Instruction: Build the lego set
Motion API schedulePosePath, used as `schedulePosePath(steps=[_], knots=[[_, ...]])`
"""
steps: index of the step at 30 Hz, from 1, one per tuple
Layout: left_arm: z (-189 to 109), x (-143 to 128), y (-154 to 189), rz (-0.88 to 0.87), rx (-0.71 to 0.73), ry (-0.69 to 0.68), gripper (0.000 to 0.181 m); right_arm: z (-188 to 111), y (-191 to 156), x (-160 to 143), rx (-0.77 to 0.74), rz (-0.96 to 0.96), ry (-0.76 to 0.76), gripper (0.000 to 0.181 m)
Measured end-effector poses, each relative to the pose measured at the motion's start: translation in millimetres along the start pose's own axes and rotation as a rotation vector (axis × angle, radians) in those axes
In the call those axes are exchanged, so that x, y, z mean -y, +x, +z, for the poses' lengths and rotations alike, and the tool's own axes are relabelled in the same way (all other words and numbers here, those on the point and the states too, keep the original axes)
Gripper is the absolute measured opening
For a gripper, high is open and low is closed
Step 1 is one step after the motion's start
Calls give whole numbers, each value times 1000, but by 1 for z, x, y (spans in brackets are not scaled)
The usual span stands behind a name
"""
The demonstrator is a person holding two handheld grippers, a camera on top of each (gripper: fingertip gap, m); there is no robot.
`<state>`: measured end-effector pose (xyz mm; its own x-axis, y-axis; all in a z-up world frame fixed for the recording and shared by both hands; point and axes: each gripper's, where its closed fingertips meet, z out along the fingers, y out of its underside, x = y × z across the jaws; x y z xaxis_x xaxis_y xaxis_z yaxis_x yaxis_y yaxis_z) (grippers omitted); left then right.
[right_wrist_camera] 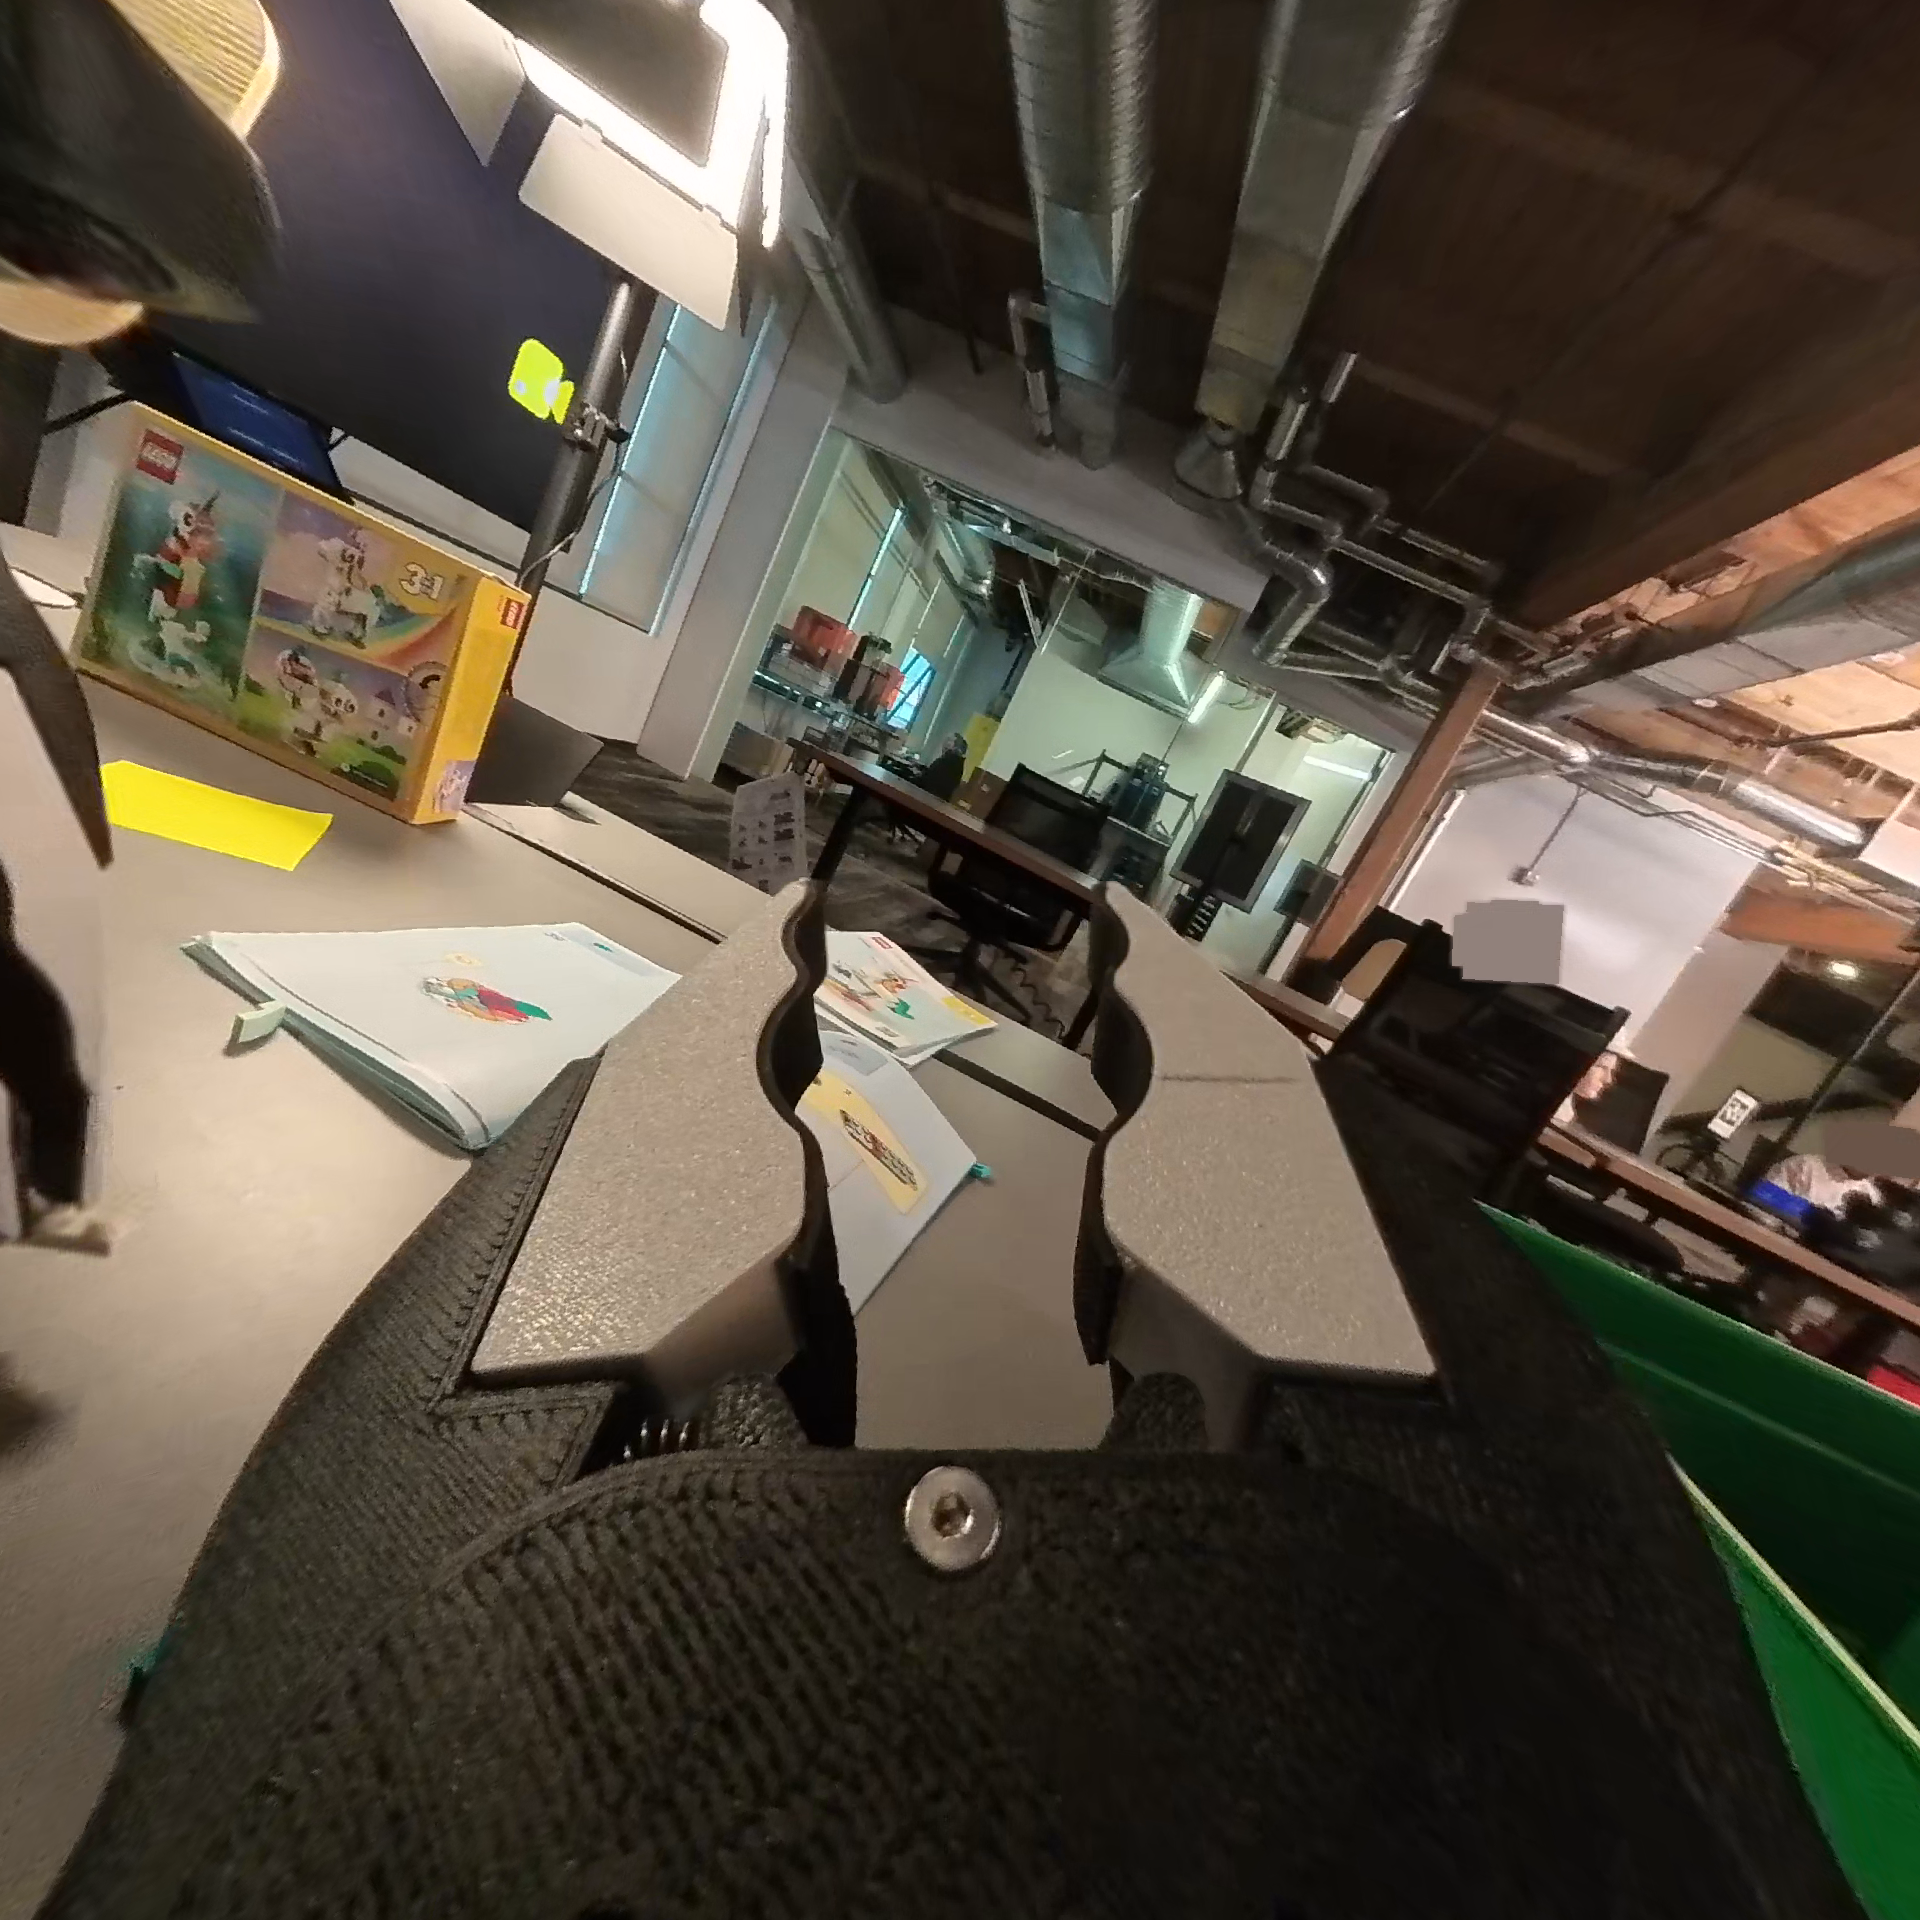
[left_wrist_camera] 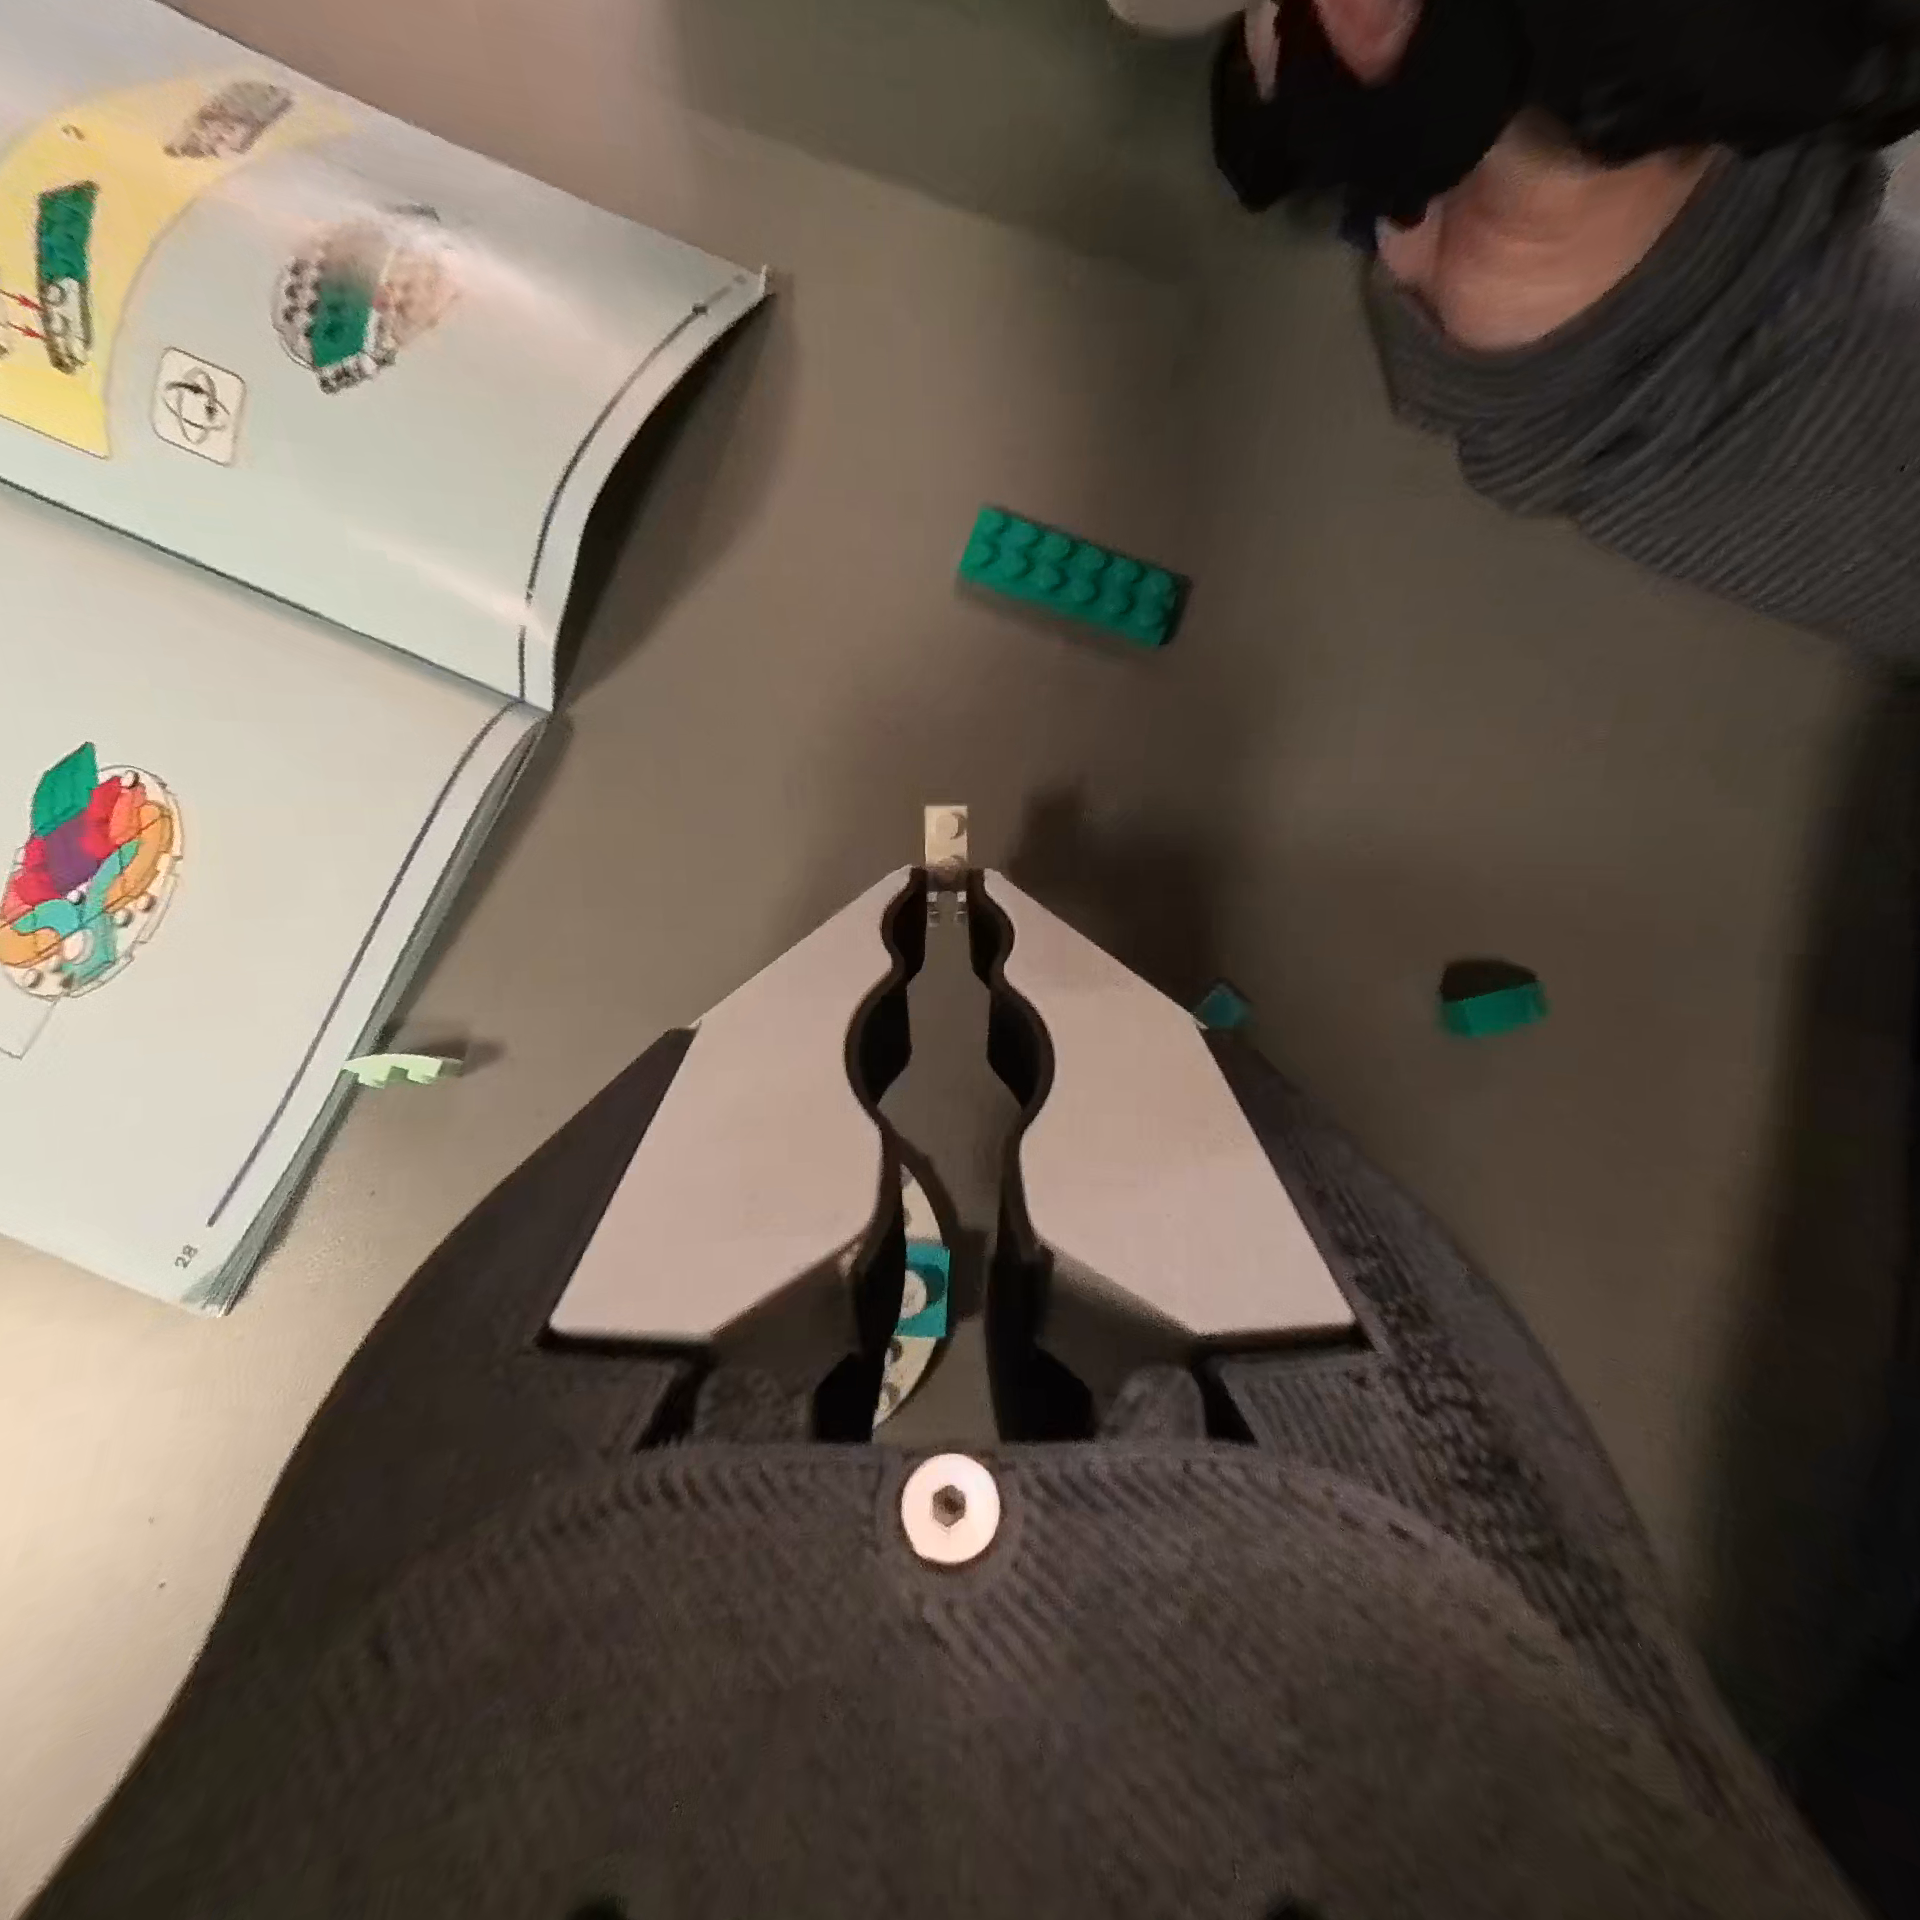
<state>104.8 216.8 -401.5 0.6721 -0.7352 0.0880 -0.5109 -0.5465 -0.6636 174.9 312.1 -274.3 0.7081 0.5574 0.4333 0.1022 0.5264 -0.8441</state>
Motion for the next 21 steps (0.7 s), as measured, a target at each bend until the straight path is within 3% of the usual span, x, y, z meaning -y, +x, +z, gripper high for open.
schedulePosePath(steps=[7,13,17,21], knots=[[12,-10,4,38,4,-86,6,1,-3,0,16,4,-2,49],[4,-5,3,-30,-14,2,42,1,-4,0,22,-10,-7,47],[-35,-1,10,-62,-15,147,60,1,-6,0,25,-24,-4,46],[-123,-2,19,-116,56,364,58,1,-8,0,31,-49,-8,46]])
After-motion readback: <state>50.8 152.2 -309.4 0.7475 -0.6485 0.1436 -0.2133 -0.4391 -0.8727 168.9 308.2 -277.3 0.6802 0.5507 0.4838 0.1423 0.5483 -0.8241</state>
